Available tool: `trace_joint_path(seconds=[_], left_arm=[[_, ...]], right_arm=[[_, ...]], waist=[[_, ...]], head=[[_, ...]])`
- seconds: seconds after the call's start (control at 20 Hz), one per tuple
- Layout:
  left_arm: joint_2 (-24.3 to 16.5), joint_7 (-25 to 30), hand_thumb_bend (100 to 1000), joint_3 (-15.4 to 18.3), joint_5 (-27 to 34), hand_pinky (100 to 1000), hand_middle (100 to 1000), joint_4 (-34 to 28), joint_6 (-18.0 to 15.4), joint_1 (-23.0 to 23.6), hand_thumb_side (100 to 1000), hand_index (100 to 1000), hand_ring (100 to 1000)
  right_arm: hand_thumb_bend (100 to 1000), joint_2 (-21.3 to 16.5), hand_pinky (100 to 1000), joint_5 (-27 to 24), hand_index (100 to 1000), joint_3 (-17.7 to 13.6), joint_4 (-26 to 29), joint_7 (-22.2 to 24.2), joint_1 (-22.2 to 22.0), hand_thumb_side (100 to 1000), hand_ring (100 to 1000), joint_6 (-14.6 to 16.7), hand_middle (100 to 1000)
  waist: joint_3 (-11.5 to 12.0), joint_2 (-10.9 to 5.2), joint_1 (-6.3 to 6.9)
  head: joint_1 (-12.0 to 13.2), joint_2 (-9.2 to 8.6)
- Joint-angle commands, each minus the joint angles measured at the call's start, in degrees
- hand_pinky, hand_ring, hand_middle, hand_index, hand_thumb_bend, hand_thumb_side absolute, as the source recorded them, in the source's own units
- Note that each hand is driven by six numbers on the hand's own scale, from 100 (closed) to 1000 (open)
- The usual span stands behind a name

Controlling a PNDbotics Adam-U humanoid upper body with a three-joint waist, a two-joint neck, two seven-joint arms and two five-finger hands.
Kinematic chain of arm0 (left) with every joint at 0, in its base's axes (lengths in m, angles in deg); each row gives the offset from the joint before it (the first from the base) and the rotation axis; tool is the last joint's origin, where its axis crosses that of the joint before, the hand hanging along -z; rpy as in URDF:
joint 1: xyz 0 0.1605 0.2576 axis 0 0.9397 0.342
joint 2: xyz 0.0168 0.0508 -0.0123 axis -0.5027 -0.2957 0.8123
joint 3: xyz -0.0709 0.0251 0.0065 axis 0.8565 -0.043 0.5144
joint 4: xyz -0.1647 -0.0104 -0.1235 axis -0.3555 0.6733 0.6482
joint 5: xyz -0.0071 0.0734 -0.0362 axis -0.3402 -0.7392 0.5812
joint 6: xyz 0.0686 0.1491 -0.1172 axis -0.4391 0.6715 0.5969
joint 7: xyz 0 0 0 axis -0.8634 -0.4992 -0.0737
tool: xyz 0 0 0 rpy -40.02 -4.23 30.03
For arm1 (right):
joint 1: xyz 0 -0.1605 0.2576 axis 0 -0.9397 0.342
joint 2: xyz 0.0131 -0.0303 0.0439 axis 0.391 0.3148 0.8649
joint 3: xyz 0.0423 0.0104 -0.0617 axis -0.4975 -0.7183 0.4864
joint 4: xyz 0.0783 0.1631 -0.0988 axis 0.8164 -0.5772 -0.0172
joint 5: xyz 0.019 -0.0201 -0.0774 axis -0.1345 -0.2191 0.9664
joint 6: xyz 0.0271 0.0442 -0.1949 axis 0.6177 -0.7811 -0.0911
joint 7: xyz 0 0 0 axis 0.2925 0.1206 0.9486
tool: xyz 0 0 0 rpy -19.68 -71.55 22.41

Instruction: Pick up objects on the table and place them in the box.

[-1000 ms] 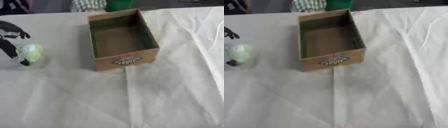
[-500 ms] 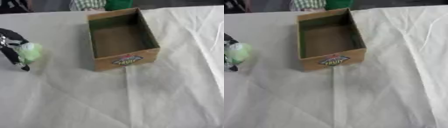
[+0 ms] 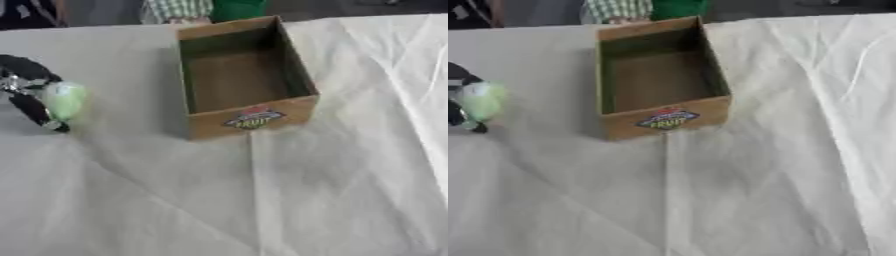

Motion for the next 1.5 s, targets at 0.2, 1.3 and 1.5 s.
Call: trace_joint_path(seconds=[0.2, 1.3, 1.5], left_arm=[[-1.7, 3.13, 528, 0.6, 3.47, 661, 780, -2.44, -0.51, -1.18, 666, 950, 819], [-2.7, -1.83, 100, 1.23, 6.18, 425, 423, -12.66, 3.43, -1.41, 293, 634, 506], [-2.39, -4.74, 100, 1.8, 7.84, 424, 417, -14.47, 5.29, -2.6, 292, 630, 501]], right_arm=[[100, -1.01, 827, 0.46, 866, -0.59, 0.79, -0.19, 0.07, 568, 672, -0.2, 708], [100, -0.92, 826, 0.23, 868, -0.87, 0.79, -0.47, -0.1, 568, 673, -0.17, 707], [100, -1.09, 825, 0.2, 868, -0.89, 0.79, -0.56, 0.01, 567, 673, -0.08, 707]], waist=[[0.23, -0.89, -0.03], [0.27, -1.45, 0.11], [0.24, -1.65, 0.13]], head=[[0.44, 0.0], [-0.27, -0.02], [-0.87, 0.12]])
